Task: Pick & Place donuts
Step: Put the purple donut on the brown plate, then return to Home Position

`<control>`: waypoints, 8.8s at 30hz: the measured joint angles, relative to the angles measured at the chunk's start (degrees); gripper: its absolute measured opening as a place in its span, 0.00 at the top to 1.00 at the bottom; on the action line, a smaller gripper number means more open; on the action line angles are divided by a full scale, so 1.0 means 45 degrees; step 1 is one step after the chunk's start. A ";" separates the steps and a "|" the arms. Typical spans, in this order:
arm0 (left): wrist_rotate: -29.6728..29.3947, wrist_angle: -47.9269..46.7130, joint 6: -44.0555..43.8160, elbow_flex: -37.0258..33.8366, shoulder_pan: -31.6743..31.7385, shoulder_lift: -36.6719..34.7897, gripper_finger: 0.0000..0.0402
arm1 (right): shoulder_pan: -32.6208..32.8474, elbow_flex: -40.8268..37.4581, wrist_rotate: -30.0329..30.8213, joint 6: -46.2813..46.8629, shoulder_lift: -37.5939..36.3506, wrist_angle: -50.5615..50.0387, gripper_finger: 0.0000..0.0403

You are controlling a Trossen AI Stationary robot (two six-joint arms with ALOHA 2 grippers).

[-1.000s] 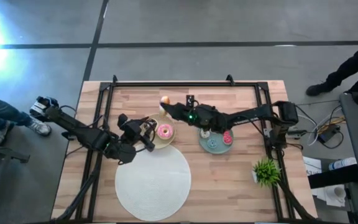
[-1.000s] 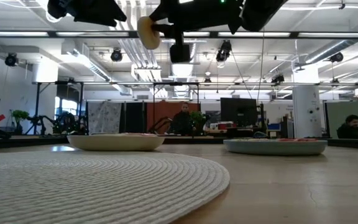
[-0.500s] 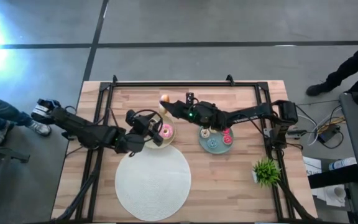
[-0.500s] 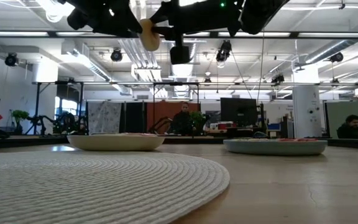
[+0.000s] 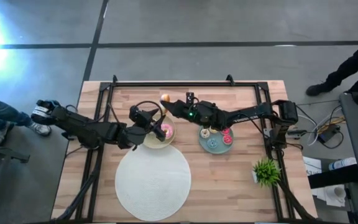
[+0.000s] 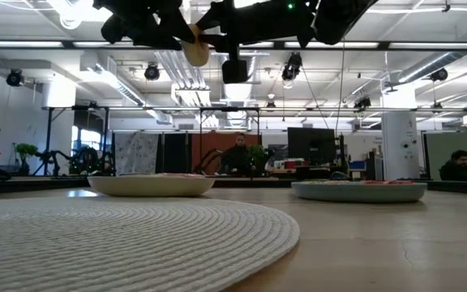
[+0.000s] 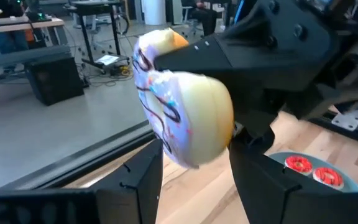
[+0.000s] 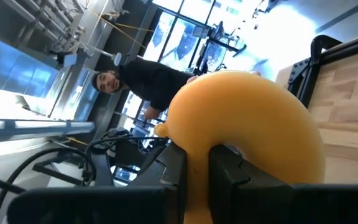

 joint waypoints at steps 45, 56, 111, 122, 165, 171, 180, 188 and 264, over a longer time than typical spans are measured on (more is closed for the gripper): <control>0.1212 -0.3005 0.1293 0.0028 0.0976 -0.0041 0.99 | -0.0582 -0.0016 -0.4192 -0.0126 -0.0397 -0.2104 0.43; 0.1016 -0.8182 0.0441 0.0022 0.0923 -0.0170 0.99 | -0.0681 -0.0199 -0.6453 -0.1684 -0.2727 -0.8664 0.41; 0.7272 -0.9020 0.0294 -0.0260 -0.0171 0.3016 0.57 | -0.0594 -0.2108 -0.2322 -0.1712 -0.6834 -1.1970 0.44; 0.8350 -0.9720 -0.0751 -0.0194 -0.0239 -0.0193 0.57 | -0.0593 -0.2109 -0.2594 -0.2109 -0.6829 -1.1938 0.44; 1.6291 0.2240 -0.2317 -0.8561 0.2893 -1.0967 0.57 | -0.1777 -0.8882 -0.5929 -0.6287 -1.2007 -0.4634 0.44; 1.6297 0.2165 -0.2327 -0.9466 0.2894 -1.2586 0.57 | -0.1772 -1.0222 -0.7235 -0.7386 -1.3801 -0.3981 0.44; 1.6040 0.2225 -0.2440 -1.0744 0.2894 -1.4083 0.57 | -0.1768 -1.2018 -0.7201 -0.7489 -1.5736 -0.3900 0.44; 1.5553 0.1466 -0.1705 -1.0846 0.2894 -1.4226 0.57 | -0.1768 -1.3752 -0.7942 -0.8204 -1.6498 -0.0759 0.44; 1.5521 0.1018 -0.2215 -1.0890 0.2953 -1.5766 0.57 | 0.0053 -1.4911 -0.8419 -0.7723 -2.3186 -0.3628 0.44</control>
